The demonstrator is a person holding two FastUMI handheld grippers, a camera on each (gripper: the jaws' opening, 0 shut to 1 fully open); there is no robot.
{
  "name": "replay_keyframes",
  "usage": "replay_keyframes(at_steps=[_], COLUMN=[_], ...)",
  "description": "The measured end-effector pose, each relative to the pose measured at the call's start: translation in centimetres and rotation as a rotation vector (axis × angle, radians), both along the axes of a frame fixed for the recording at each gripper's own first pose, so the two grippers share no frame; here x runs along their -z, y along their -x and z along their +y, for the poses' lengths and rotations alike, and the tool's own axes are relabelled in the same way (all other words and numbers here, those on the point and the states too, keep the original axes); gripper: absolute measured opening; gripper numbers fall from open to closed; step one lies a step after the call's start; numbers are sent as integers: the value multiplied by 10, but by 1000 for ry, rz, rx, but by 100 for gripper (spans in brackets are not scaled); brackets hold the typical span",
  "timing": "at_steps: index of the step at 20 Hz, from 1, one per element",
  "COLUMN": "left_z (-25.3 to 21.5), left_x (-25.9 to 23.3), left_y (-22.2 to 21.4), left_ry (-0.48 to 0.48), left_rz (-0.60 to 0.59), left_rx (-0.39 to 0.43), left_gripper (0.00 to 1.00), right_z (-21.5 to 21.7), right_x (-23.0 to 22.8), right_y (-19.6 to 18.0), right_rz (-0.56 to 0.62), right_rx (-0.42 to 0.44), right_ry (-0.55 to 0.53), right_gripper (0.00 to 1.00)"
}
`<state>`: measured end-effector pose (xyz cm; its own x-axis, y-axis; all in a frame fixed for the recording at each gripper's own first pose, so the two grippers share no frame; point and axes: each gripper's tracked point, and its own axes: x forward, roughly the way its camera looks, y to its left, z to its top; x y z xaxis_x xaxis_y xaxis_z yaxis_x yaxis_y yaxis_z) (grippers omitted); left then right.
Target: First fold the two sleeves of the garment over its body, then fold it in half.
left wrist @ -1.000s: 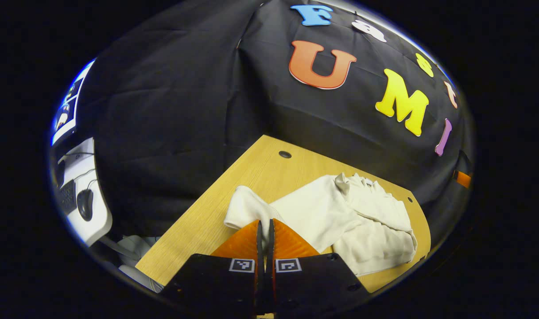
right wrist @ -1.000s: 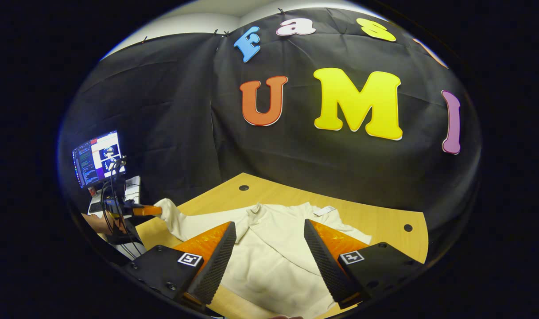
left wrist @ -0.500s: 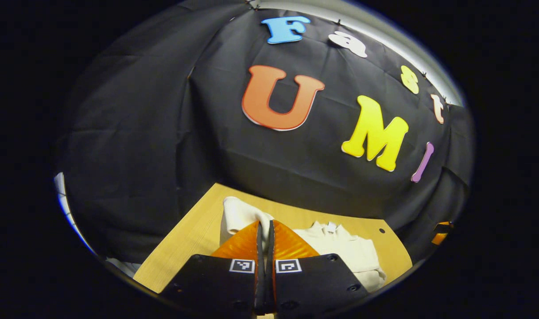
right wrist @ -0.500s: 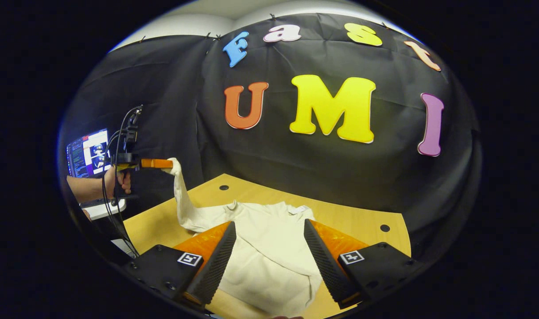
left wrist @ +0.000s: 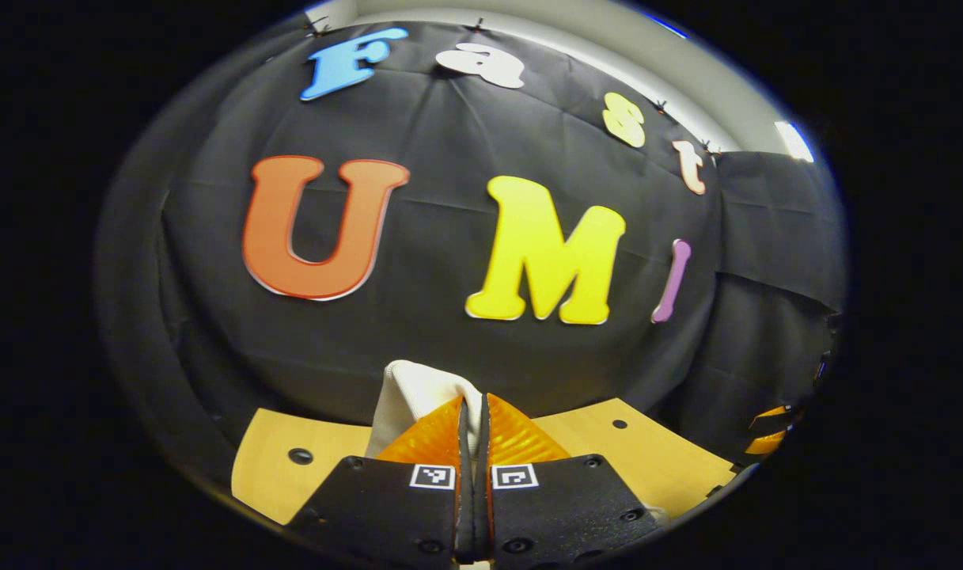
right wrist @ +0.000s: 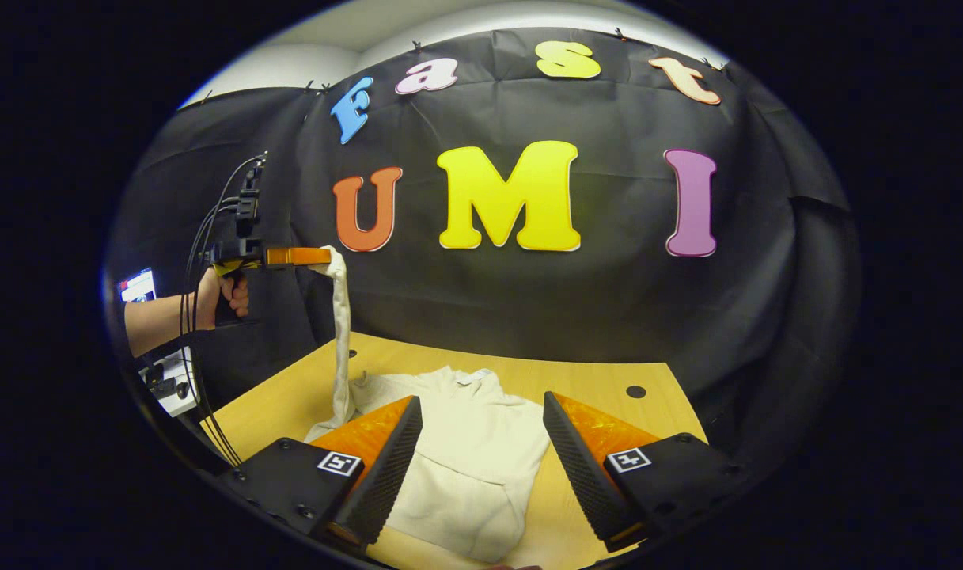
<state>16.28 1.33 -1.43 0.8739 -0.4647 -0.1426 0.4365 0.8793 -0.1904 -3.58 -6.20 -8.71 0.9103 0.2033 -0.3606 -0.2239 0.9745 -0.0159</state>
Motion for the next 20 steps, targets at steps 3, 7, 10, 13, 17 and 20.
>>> replay_keyframes(at_steps=[3, 7, 10, 13, 17, 20], left_z=[-75, -160, -214, -248, -279, -296], left_x=[22, 68, 122, 175, 245, 266], left_y=[-5, 6, 17, 32, 48, 51], left_ry=[-56, -122, -186, -256, -328, -320], left_rz=[41, 106, 208, 296, 428, 448], left_rx=[127, 282, 373, 431, 482, 486], left_gripper=[3, 3, 3, 4, 3, 6], right_z=[-23, -53, -74, -95, -117, -130], right_x=[2, 4, 5, 12, 15, 18], right_y=[15, 30, 44, 57, 72, 81], right_rz=[6, 16, 23, 47, 67, 83], right_rx=[52, 119, 161, 223, 279, 306], right_ry=[1, 23, 33, 23, 35, 42], right_gripper=[96, 96, 96, 96, 96, 96])
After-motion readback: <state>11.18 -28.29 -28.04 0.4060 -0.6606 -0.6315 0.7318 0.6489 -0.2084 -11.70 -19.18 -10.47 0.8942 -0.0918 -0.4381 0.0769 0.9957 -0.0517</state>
